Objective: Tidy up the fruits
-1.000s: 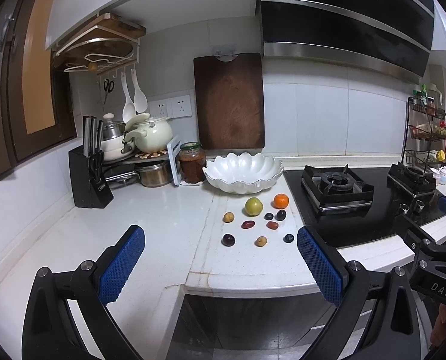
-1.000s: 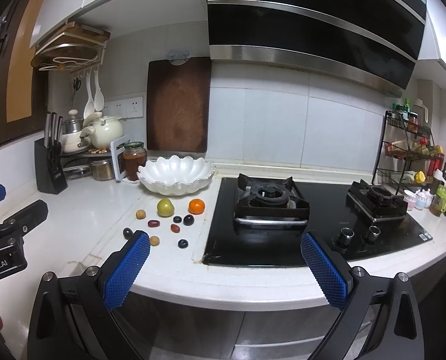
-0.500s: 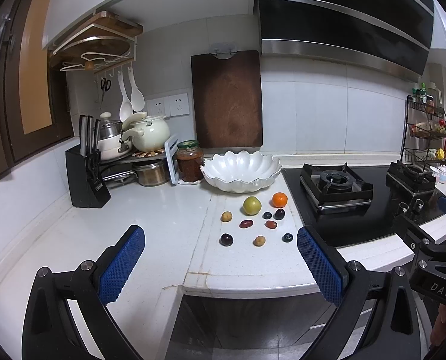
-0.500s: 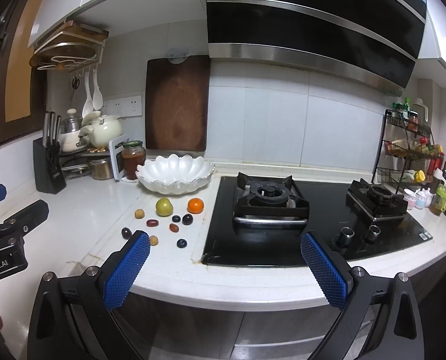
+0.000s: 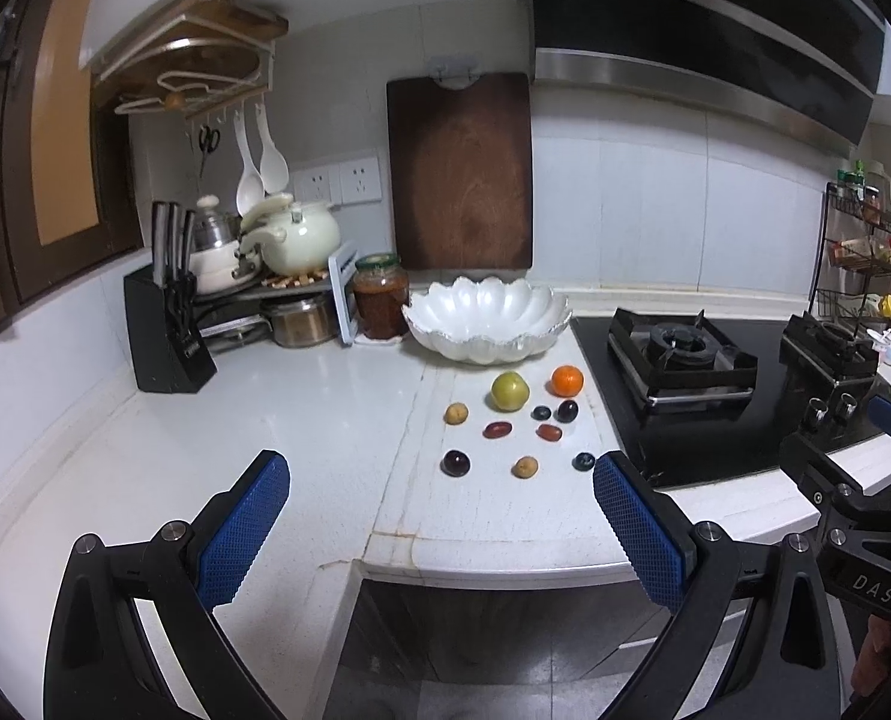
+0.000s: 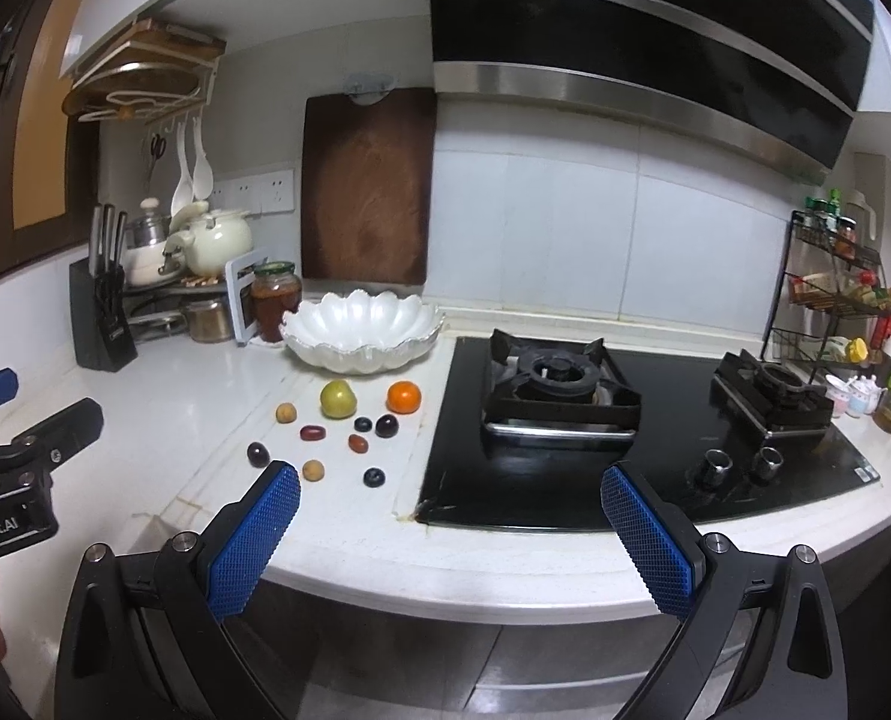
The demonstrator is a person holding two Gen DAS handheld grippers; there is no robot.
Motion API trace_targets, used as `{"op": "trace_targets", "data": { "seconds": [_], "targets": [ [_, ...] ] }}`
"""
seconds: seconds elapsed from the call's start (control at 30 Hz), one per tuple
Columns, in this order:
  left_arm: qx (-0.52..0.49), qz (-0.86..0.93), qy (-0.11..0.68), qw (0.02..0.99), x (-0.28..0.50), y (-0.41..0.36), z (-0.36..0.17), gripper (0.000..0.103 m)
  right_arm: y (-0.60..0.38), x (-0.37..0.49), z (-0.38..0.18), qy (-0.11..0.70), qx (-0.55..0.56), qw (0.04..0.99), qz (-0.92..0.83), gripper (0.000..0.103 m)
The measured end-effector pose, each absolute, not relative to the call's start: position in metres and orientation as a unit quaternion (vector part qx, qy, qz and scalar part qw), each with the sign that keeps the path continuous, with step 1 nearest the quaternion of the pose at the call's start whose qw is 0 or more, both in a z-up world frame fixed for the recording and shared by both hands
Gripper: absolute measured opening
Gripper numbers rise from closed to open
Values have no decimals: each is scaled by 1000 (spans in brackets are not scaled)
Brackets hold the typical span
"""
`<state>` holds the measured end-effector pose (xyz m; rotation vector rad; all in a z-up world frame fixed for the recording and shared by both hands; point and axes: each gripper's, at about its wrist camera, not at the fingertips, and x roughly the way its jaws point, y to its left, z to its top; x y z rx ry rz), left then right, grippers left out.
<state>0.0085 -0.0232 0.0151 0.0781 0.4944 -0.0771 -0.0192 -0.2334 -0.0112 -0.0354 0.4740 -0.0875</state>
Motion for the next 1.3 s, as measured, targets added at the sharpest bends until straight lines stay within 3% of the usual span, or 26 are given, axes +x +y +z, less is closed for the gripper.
{"op": "trace_targets", "data": {
  "seconds": [0.37, 0.6, 1.03, 1.3],
  "targets": [
    [41, -57, 296, 953, 85, -21, -13, 103, -224, 48, -35, 268, -23, 963, -32, 100],
    [61, -59, 330, 940, 133, -20, -38, 102, -218, 104, -65, 322, -12, 946, -15, 91],
    [73, -105, 403, 906, 200, -24, -101, 78, -198, 168, -125, 408, -8, 913, 11, 70],
    [72, -127, 430, 891, 219, -33, -124, 69, -197, 186, -149, 439, 3, 898, 23, 53]
  ]
}}
